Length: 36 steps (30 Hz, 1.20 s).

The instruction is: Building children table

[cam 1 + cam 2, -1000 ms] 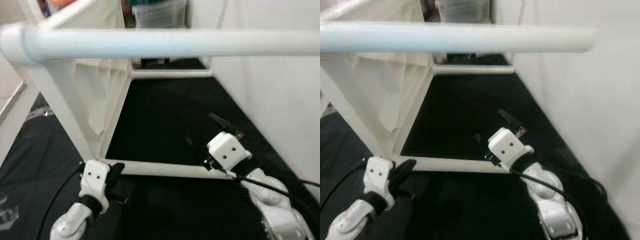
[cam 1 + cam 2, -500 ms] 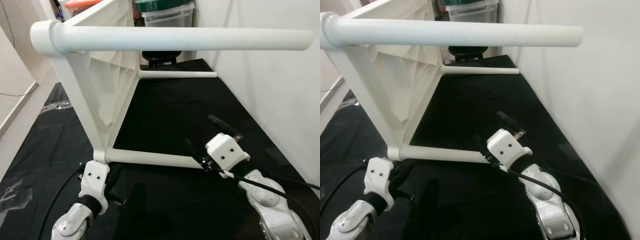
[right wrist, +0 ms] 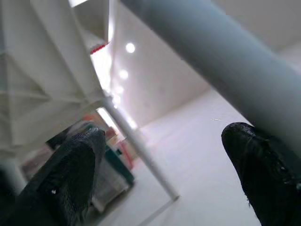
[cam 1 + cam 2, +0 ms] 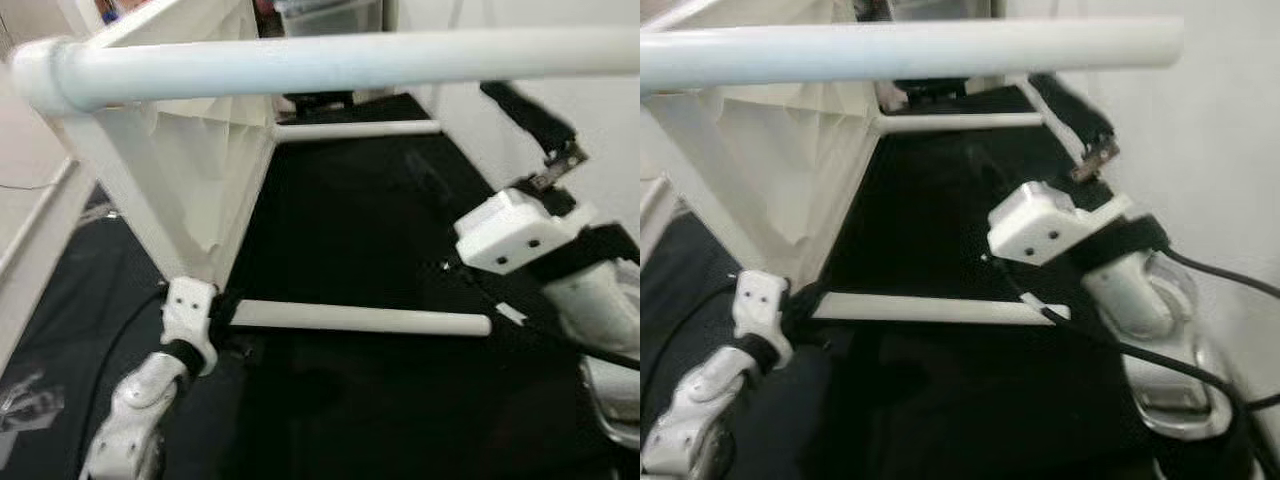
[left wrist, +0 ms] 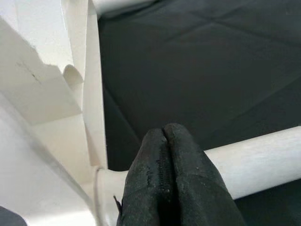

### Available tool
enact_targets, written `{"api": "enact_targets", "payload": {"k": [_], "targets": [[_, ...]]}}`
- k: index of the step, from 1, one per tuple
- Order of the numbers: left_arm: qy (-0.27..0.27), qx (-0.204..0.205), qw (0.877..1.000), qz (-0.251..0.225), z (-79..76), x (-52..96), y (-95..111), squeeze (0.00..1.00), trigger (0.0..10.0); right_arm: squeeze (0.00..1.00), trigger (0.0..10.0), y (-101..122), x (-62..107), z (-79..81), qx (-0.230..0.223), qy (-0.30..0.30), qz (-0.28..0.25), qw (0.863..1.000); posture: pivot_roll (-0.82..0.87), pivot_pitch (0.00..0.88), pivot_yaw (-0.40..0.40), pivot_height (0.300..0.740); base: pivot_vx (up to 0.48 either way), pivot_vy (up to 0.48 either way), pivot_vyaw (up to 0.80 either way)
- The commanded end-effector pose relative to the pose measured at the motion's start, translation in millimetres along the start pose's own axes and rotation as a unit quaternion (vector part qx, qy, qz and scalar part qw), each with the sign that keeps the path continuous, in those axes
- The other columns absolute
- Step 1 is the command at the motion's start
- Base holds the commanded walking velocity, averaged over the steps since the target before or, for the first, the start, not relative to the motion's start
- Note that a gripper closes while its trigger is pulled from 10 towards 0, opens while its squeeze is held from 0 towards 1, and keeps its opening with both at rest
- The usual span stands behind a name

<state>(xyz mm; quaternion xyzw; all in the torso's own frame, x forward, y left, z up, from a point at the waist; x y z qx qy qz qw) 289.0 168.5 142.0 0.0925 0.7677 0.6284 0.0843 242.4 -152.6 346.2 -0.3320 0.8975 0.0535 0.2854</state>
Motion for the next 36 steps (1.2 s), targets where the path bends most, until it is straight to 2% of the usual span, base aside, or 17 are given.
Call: {"api": "enact_targets", "payload": {"k": [1,7,9,19,28,30,32,36], "targets": [[0.016,-0.004,1.0,0.011,11.6,4.0,-5,0.0,10.0,0.0,10.0,10,1.0,-2.1,0.004,0.003,-0.037,0.999,-0.1,0.118,0.179,0.74,0.0,0.0,0.0],[0.015,-0.005,1.0,0.011,11.9,3.2,-5,0.0,10.0,0.0,10.0,11,2.5,1.0,-0.002,0.014,-0.044,0.999,-0.1,0.115,0.181,0.74,0.0,0.0,0.0],[0.016,-0.006,1.0,0.012,14.5,0.6,-5,0.0,10.0,0.0,10.0,15,5.9,7.8,-0.011,0.041,-0.07,0.997,-0.1,0.104,0.198,0.74,0.0,0.0,0.0],[0.009,-0.006,1.0,0.012,14.9,-6.0,-7,0.0,10.0,0.0,10.0,20,6.1,14.6,0.005,0.087,-0.108,0.99,-0.1,0.095,0.21,0.74,0.0,0.0,0.0],[0.005,-0.002,1.0,0.014,12.3,-8.9,-10,0.0,10.0,0.0,10.0,21,-1.7,0.2,0.035,0.063,-0.128,0.989,-0.1,0.088,0.21,0.74,0.0,0.0,0.0],[0.004,-0.001,1.0,0.014,11.4,-9.8,-12,0.0,10.0,0.0,10.0,20,-7.0,-12.8,0.07,0.032,-0.128,0.989,-0.11,0.084,0.206,0.74,0.0,0.0,0.0],[0.004,0.0,1.0,0.013,11.3,-10.2,-12,0.0,10.0,0.0,10.0,19,-9.5,-17.6,0.081,0.021,-0.127,0.988,-0.11,0.083,0.205,0.74,0.0,0.0,0.0],[0.005,0.002,1.0,0.012,11.1,-10.5,-13,0.0,10.0,0.0,10.0,18,-12.9,-20.0,0.091,0.016,-0.121,0.988,-0.11,0.082,0.201,0.74,0.0,0.0,0.0]]}}
Point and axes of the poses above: a point about 5 cm out from each wrist's last joint towards the gripper, its own x axis pointing back from the gripper into the wrist, its own y axis along the axis of the wrist's last joint, z = x × y, the point moved 1 cm from there along -x, pointing out of the wrist towards the gripper, and after that the axes turned 14 degrees about x, right-handed, at the moved point
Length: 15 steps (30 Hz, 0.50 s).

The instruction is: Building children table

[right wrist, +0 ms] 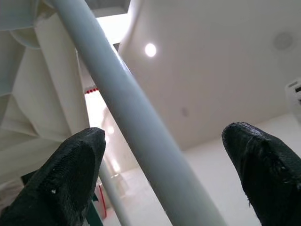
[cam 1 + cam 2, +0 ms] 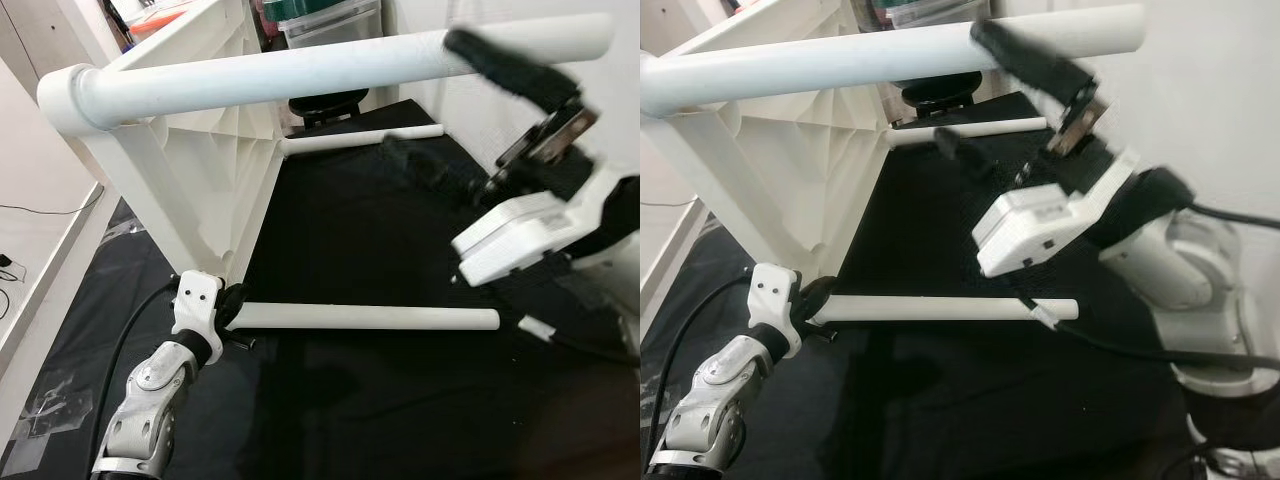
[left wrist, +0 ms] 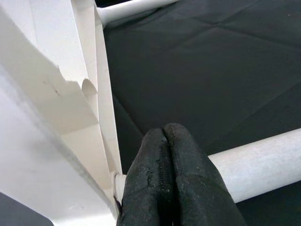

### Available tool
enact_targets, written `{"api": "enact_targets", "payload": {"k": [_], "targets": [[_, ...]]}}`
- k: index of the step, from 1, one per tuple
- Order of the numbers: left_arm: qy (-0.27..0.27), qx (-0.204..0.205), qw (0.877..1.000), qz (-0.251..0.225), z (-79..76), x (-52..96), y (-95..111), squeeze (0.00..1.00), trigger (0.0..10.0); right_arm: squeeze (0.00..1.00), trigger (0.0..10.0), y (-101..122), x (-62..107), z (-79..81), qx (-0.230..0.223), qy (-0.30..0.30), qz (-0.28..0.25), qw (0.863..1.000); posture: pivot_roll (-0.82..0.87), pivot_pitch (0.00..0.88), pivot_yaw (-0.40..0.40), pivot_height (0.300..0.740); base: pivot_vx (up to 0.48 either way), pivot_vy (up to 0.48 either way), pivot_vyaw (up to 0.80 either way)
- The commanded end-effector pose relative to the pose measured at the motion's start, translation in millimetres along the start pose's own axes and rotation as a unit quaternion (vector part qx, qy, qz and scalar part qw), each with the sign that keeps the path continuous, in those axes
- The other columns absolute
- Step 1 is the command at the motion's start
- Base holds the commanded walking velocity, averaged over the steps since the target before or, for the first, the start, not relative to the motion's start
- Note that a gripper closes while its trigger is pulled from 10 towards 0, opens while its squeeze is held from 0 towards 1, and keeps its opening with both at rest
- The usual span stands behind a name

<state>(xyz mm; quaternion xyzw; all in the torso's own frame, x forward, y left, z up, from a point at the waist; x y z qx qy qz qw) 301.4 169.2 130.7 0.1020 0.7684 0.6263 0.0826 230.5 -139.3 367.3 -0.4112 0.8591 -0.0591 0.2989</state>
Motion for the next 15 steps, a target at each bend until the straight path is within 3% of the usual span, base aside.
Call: {"api": "enact_targets", "payload": {"k": [1,10,15], "targets": [[0.01,-0.001,1.0,0.003,5.3,1.1,-2,0.0,10.0,0.0,10.0,0,-2.6,0.7,0.013,0.003,0.002,1.0,-0.11,0.081,0.199,0.74,0.0,0.0,0.0],[0.019,0.008,1.0,-0.005,6.9,1.3,-3,0.0,10.0,0.0,10.0,-9,-2.6,11.8,0.012,0.026,0.052,0.998,-0.12,0.081,0.175,0.74,0.0,0.0,0.0],[0.021,0.02,1.0,-0.009,5.9,0.5,-4,0.0,10.0,0.0,10.0,-16,-1.8,10.0,0.031,0.021,0.085,0.996,-0.13,0.085,0.168,0.74,0.0,0.0,0.0]]}}
Point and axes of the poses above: a point about 5 cm out from each wrist's last joint towards the gripper, its own x axis pointing back from the gripper into the wrist, its own y axis along the axis of the wrist's last joint, z = x × y, the point moved 1 cm from there along -x, pointing out of the wrist towards the gripper, and after that the axes turned 14 degrees about x, right-handed, at the moved point
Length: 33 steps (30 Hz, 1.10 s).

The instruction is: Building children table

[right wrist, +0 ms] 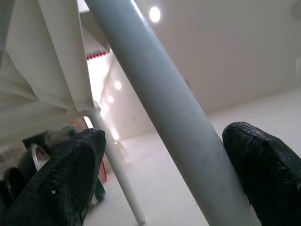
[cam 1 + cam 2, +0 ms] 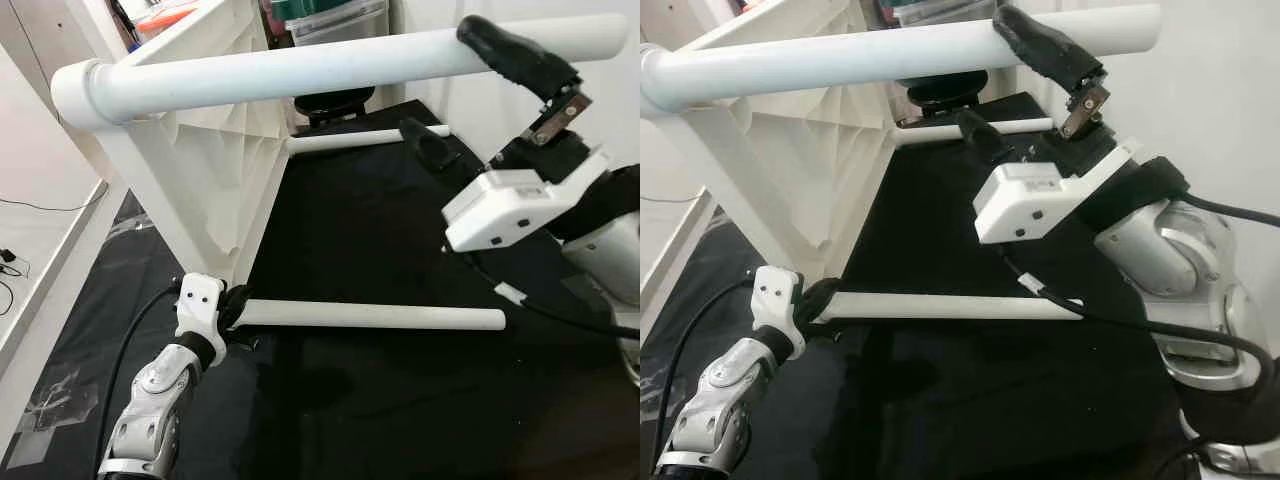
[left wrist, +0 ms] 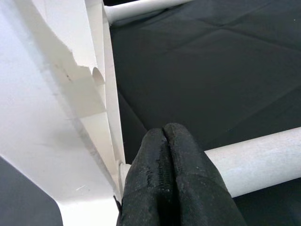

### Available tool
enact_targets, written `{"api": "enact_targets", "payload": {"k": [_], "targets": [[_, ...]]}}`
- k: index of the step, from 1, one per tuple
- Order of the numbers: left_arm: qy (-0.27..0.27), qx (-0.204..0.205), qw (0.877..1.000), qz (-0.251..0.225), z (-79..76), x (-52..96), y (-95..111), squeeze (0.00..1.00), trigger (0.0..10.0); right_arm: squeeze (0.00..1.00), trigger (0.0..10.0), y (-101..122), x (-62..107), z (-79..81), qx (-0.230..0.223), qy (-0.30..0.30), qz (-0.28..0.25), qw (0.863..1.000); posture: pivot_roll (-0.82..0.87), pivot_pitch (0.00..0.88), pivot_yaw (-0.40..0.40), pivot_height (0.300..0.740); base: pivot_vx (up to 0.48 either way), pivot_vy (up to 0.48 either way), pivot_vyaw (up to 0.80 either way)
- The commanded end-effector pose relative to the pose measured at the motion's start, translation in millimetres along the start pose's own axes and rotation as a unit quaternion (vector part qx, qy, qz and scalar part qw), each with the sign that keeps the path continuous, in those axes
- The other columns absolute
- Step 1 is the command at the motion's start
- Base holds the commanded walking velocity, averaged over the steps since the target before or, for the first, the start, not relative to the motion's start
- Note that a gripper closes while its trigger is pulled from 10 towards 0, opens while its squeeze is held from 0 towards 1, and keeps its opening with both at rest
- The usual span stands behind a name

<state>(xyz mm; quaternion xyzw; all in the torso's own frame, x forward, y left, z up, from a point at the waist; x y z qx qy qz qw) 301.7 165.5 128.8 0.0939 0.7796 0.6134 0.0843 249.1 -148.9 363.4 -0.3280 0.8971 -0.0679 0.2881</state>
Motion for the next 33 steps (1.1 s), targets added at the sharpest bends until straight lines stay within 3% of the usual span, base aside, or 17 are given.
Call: {"api": "enact_targets", "payload": {"k": [1,12,22,23,24,25,33], "targets": [[0.018,0.005,1.0,-0.001,8.7,1.3,-1,0.0,10.0,0.0,10.0,0,-2.2,-2.6,0.008,-0.009,0.006,1.0,-0.13,0.087,0.164,0.74,0.0,0.0,0.0],[0.031,0.03,0.999,-0.009,9.9,1.8,-1,0.0,10.0,0.0,10.0,2,-21.3,5.6,-0.007,-0.018,0.023,1.0,-0.14,0.093,0.142,0.74,0.0,0.0,0.0],[0.05,0.046,0.997,-0.021,15.7,2.5,2,0.0,10.0,0.0,10.0,-19,-29.9,11.0,0.005,0.006,0.071,0.997,-0.14,0.109,0.109,0.74,0.0,0.0,0.0],[0.054,0.05,0.997,-0.022,17.1,2.7,2,0.0,10.0,0.0,3.2,-20,-29.7,11.5,0.005,0.009,0.073,0.997,-0.14,0.112,0.107,0.74,0.0,0.0,0.0],[0.058,0.054,0.997,-0.023,19.1,2.8,2,0.0,10.0,0.0,3.2,-21,-29.8,11.3,0.005,0.01,0.074,0.997,-0.14,0.114,0.104,0.74,0.0,0.0,0.0],[0.061,0.055,0.996,-0.023,21.5,2.8,2,0.0,10.0,0.0,0.0,-22,-29.8,10.6,0.005,0.011,0.075,0.997,-0.15,0.117,0.1,0.74,0.0,0.0,0.0],[0.078,0.062,0.995,-0.023,34.8,-2.5,4,0.0,10.0,0.0,0.0,-23,-30.9,8.5,0.004,0.011,0.071,0.997,-0.16,0.12,0.091,0.74,0.0,0.0,0.0]]}}
Point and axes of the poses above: a point about 5 cm out from each wrist's last joint towards the gripper, its own x axis pointing back from the gripper into the wrist, its own y axis along the axis of the wrist's last joint, z = x × y, the point moved 1 cm from there along -x, pointing out of the wrist towards the gripper, and after that the axes turned 14 degrees about x, right-handed, at the moved point
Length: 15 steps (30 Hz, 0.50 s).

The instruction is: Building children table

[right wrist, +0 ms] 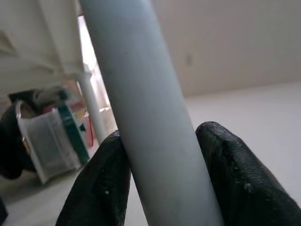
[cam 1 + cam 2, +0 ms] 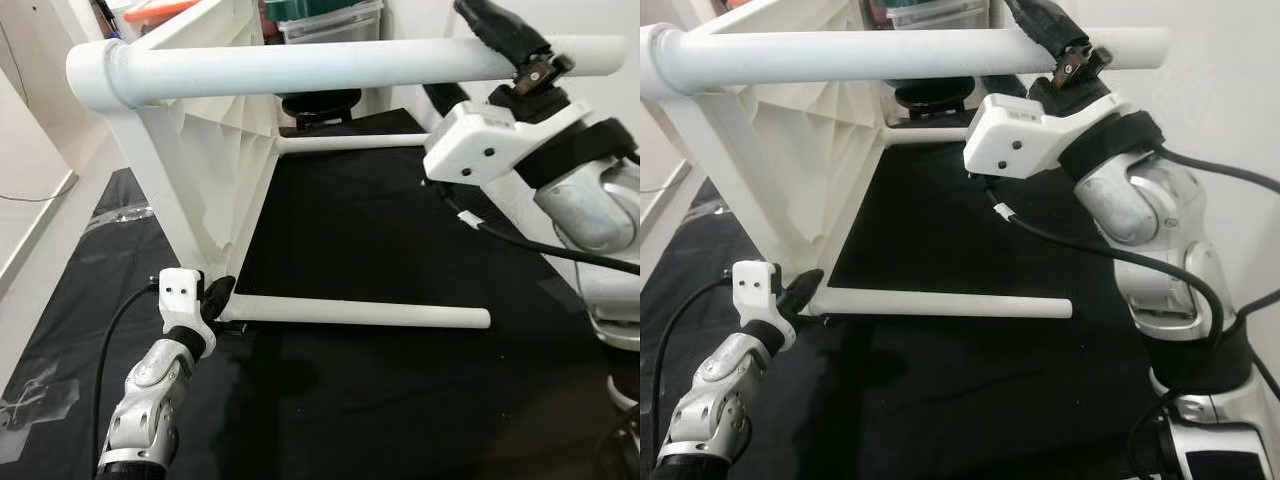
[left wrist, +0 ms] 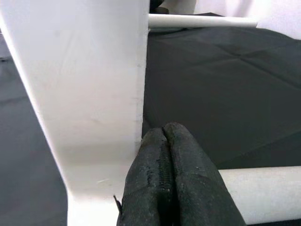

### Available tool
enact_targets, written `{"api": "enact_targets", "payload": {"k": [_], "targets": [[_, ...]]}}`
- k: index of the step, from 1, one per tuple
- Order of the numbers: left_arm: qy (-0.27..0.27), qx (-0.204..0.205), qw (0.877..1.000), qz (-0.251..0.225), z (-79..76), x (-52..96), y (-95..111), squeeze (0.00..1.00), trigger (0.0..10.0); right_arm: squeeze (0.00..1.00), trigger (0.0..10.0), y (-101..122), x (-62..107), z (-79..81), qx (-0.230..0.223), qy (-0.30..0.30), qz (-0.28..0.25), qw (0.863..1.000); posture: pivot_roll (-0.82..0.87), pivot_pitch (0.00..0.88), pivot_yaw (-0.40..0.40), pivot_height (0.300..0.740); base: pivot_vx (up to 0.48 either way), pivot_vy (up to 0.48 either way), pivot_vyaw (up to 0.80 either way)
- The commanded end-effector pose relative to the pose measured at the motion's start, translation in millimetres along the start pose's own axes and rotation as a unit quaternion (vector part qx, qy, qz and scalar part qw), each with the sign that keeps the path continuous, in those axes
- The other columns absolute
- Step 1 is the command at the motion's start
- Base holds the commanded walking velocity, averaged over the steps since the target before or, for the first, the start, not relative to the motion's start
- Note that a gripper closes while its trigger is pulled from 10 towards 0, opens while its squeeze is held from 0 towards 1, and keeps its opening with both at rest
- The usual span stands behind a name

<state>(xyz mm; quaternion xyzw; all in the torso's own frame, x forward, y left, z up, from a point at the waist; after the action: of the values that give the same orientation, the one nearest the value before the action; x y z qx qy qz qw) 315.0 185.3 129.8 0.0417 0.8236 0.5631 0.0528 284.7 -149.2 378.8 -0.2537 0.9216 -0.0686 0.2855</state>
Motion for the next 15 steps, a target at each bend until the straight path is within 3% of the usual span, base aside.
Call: {"api": "enact_targets", "payload": {"k": [1,8,15], "targets": [[0.026,-0.008,1.0,0.003,17.1,0.1,2,0.0,10.0,0.0,0.0,2,-1.7,0.7,-0.017,-0.002,-0.006,1.0,-0.16,0.124,0.089,0.74,0.0,0.0,0.0],[0.018,-0.027,0.999,-0.002,22.6,-25.4,11,0.0,10.0,0.0,0.0,5,-1.3,-1.2,-0.025,-0.001,-0.01,1.0,-0.18,0.139,0.078,0.74,0.0,0.0,0.0],[0.006,-0.04,0.999,0.0,19.9,-34.2,14,0.0,10.0,0.0,0.0,7,-0.5,-1.3,-0.03,0.001,-0.013,0.999,-0.19,0.154,0.077,0.74,0.0,0.0,0.0]]}}
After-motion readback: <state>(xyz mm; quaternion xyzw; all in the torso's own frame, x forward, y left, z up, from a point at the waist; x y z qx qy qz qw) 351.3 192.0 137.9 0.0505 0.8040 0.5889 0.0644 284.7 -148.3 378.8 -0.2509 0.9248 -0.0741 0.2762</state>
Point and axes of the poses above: a point about 5 cm out from each wrist's last joint towards the gripper, its own x axis pointing back from the gripper into the wrist, its own y axis along the axis of the wrist's last joint, z = x × y, the point moved 1 cm from there along -x, pointing out of the wrist towards the gripper, and after that the axes turned 14 degrees about x, right-handed, at the moved point
